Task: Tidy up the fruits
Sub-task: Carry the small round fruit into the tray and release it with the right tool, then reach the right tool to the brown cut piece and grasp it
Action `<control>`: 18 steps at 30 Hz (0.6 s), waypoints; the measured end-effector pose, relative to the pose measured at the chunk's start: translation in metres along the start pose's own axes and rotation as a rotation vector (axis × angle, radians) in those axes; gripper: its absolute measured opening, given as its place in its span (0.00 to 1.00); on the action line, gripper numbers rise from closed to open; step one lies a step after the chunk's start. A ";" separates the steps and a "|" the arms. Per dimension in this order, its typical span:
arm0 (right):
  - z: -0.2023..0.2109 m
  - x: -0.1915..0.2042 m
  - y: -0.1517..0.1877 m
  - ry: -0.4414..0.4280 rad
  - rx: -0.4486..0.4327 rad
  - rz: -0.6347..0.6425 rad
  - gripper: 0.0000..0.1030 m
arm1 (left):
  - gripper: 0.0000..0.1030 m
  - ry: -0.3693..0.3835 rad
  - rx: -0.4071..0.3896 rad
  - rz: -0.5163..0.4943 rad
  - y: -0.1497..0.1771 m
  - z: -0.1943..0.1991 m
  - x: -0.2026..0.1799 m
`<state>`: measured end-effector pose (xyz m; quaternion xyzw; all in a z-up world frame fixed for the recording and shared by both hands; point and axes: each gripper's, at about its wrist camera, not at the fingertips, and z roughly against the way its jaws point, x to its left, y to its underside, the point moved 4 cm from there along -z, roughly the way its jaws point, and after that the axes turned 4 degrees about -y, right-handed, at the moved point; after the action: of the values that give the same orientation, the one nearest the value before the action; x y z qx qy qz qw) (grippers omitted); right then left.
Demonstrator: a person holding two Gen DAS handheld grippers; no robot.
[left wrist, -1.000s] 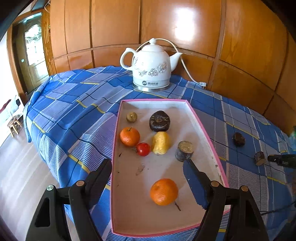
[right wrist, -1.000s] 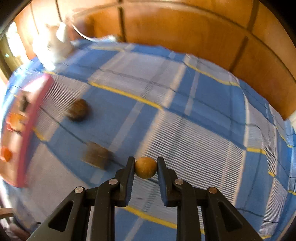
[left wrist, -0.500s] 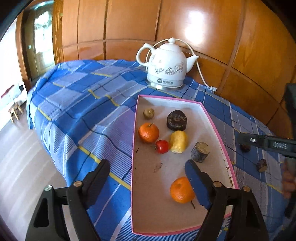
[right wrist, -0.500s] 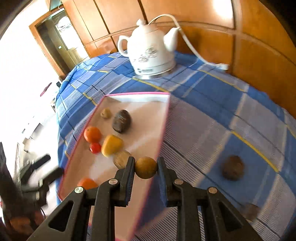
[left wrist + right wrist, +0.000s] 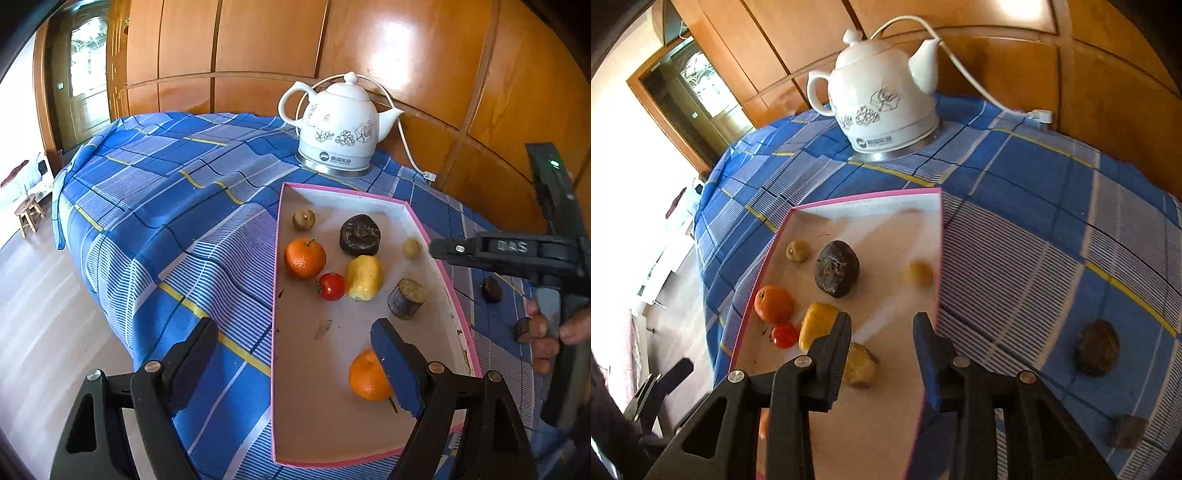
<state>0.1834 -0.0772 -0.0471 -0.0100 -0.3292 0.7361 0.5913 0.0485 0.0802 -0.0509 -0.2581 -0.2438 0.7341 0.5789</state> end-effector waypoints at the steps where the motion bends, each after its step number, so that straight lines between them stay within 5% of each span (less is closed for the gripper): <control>1: 0.006 -0.002 0.003 0.009 -0.004 0.006 0.34 | 0.83 0.004 -0.001 -0.003 0.000 0.001 -0.001; 18: 0.080 -0.052 0.077 0.209 0.006 0.154 0.34 | 0.83 0.019 -0.038 -0.102 -0.002 0.017 -0.033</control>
<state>0.0998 -0.1669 -0.0424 -0.1103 -0.2619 0.7753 0.5641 0.0451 0.0479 -0.0334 -0.2634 -0.2650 0.6964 0.6128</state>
